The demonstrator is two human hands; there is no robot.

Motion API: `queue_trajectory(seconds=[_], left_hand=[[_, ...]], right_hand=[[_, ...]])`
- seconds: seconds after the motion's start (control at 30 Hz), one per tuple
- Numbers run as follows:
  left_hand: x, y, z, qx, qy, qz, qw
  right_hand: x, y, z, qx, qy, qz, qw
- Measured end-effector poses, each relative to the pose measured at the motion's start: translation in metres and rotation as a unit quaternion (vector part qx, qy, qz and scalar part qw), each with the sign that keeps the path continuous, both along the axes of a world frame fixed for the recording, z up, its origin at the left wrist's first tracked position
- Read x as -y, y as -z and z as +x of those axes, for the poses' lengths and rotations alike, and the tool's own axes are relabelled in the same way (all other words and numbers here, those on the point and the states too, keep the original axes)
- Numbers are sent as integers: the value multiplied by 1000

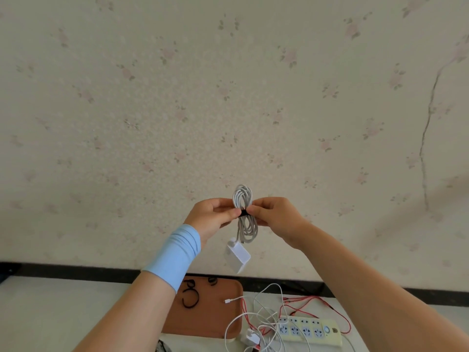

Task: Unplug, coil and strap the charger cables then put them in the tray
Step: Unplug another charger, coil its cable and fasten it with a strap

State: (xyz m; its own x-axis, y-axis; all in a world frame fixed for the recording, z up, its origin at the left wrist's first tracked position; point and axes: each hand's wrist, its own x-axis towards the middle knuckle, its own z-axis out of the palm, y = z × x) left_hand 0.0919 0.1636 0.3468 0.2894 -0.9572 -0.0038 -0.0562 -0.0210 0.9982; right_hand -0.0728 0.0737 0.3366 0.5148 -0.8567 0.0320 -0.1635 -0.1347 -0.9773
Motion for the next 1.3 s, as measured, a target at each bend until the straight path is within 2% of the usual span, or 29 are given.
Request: queue_trajectory(seconds=[0.07,0.2,0.27,0.37,0.43,0.5,0.57,0.67,0.8,0.93,1.0,1.1,1.2,1.3], left_hand=[[2,7,7,28,-5,3,1000],[3,17,10,-33,-25,-19,999],[4,19,12,-67,-42,-44,996],[6,26,18,-115,-68,-58,989],[6,32,26,-140,-74,-54,986],[5,39,36,-171,-69,-43,982],[4,45,46,-203,-58,-28,977],[2,54,60,-223,-72,-19,972],[-1,69,64,-274,-53,-3,960],[-1,82,66,-283,-59,8,957],[-4,88,73,-208,-84,17,974],[-9,105,92,21,-113,54,992],[-16,131,109,216,-70,107,968],[-24,162,119,327,-6,159,932]], right_hand=[[3,6,4,-26,-10,-8,1000],[6,15,15,5,-30,0,1000],[6,17,20,26,-80,18,996],[4,35,31,-85,-167,10,982],[1,57,41,-172,-166,-1,971],[1,75,50,-200,-131,10,971],[4,83,53,-179,-112,50,976],[9,97,55,-143,-146,127,971],[-4,128,75,-169,-225,107,954],[-12,143,90,-132,-257,185,939],[-9,153,94,-174,-261,184,932],[-7,170,97,-239,-190,130,943],[-5,181,94,-276,-171,133,936],[-6,195,87,-398,-217,108,885]])
